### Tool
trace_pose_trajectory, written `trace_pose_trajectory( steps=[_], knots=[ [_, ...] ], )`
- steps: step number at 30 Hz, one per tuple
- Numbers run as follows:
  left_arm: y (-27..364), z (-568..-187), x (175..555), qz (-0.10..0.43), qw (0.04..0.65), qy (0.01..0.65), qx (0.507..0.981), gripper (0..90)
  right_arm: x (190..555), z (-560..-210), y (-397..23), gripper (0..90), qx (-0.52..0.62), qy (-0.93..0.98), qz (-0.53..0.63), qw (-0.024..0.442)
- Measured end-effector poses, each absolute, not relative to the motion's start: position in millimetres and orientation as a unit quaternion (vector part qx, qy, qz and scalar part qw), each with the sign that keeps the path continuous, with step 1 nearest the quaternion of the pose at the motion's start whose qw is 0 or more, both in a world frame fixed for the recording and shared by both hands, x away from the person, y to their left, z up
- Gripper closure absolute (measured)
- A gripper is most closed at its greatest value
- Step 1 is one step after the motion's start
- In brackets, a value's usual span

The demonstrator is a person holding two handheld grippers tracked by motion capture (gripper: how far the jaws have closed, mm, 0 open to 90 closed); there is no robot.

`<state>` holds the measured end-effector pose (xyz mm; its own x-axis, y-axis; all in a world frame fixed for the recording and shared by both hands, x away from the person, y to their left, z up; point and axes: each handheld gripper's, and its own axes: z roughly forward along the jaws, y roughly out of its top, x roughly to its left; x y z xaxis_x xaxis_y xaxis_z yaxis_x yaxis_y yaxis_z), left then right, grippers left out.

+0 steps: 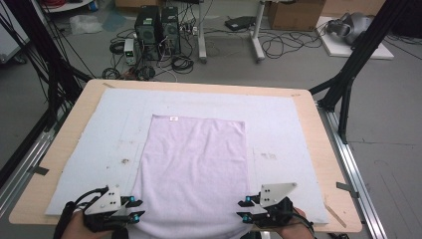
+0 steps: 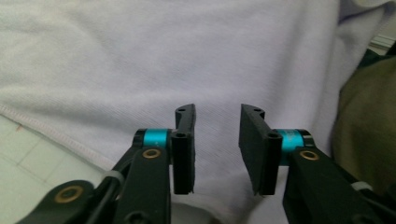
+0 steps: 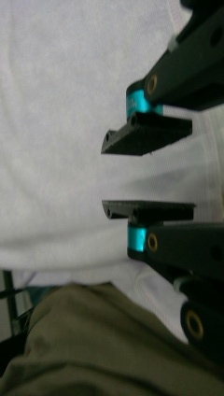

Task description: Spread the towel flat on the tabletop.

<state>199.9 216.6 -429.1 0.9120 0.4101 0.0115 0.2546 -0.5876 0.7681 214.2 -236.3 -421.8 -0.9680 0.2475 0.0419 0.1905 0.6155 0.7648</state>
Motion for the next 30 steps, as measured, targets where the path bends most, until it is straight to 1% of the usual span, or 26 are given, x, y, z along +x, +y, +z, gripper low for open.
trace_pose_trajectory(
  steps=[2, 4, 6, 8, 10, 12, 14, 19, 25, 30],
  knots=[
    [212, -434, 207, 0.095, 0.405, 0.192, 0.889, 62.5, 220, -428, -231, 60.0, 0.115, 0.904, 0.411, 0.028],
    [210, -440, 212, 0.093, 0.396, 0.195, 0.893, 63.0, 224, -436, -226, 59.7, 0.110, 0.913, 0.393, 0.027],
    [211, -443, 213, 0.090, 0.400, 0.199, 0.890, 63.6, 224, -440, -227, 60.2, 0.114, 0.914, 0.389, 0.023],
    [213, -442, 212, 0.091, 0.396, 0.199, 0.892, 65.7, 221, -442, -231, 62.2, 0.117, 0.915, 0.385, 0.023],
    [216, -442, 210, 0.092, 0.396, 0.201, 0.891, 65.8, 217, -443, -236, 63.8, 0.121, 0.914, 0.386, 0.025],
    [219, -441, 209, 0.092, 0.395, 0.203, 0.891, 65.0, 214, -443, -241, 66.3, 0.125, 0.913, 0.388, 0.022],
    [221, -440, 209, 0.096, 0.395, 0.207, 0.890, 63.2, 213, -442, -242, 66.1, 0.127, 0.911, 0.391, 0.019],
    [221, -432, 219, 0.108, 0.411, 0.214, 0.880, 59.4, 223, -435, -241, 61.9, 0.144, 0.900, 0.411, 0.032],
    [216, -426, 243, 0.120, 0.439, 0.230, 0.860, 55.6, 252, -430, -238, 53.7, 0.168, 0.885, 0.431, 0.052],
    [215, -426, 261, 0.123, 0.440, 0.243, 0.856, 51.8, 276, -429, -238, 46.1, 0.194, 0.873, 0.444, 0.061]
  ],
)
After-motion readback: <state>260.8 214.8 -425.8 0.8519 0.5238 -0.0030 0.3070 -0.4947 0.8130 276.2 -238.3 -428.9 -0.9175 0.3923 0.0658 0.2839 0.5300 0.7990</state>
